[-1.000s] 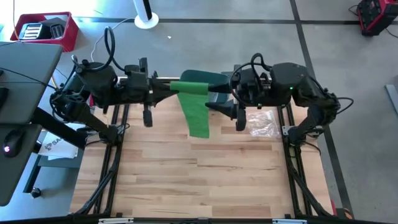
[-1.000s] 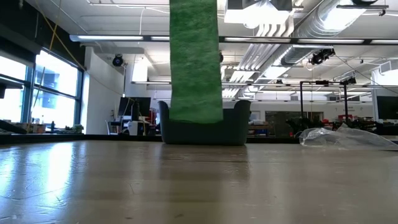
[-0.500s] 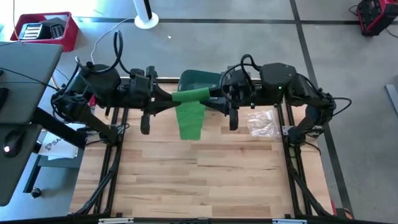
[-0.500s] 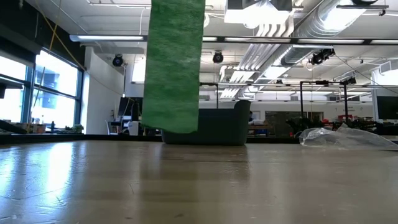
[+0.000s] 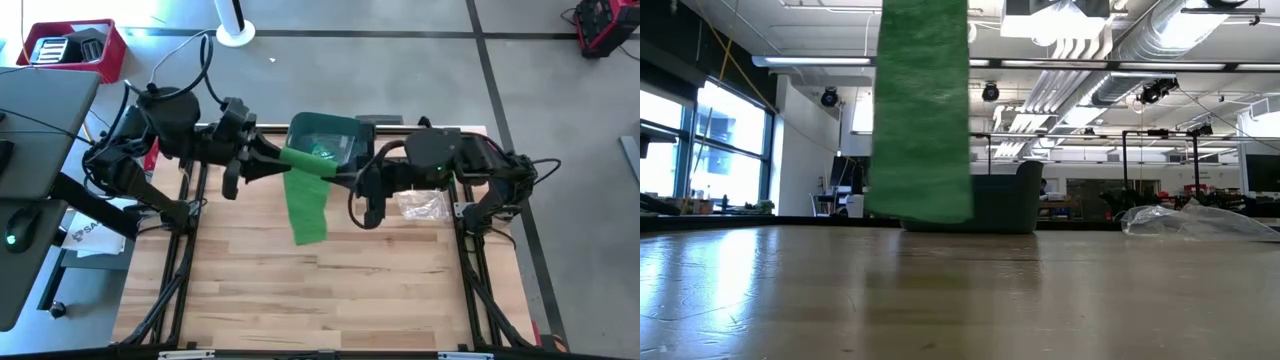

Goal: Roll bandage
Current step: Roll the green bandage

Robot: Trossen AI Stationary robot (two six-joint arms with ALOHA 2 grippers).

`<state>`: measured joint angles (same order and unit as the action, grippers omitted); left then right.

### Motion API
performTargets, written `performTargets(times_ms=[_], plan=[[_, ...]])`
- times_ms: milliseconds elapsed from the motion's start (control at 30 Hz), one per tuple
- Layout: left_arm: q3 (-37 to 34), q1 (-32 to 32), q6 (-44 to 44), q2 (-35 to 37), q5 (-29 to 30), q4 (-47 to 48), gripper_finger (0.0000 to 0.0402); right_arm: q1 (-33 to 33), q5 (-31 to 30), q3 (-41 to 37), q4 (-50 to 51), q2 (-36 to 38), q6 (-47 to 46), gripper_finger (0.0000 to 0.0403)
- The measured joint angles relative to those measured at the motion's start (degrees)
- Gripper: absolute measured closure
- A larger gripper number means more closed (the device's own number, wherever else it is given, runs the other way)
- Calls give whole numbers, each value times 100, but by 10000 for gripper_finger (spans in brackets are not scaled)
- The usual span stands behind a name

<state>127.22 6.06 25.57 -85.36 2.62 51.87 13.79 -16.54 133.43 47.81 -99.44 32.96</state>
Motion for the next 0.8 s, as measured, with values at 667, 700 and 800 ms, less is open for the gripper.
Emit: performTargets(times_ms=[667, 700, 800], plan=[[22, 16, -3207, 15, -428, 79, 394, -340, 1246, -11, -592, 50, -4441, 267], [22, 53, -3477, 13, -424, 88, 391, -380, 1252, -11, -614, 50, -4673, 265], [20, 175, -4196, 9, -349, 129, 383, -485, 1250, -11, -710, 46, -5178, 272]])
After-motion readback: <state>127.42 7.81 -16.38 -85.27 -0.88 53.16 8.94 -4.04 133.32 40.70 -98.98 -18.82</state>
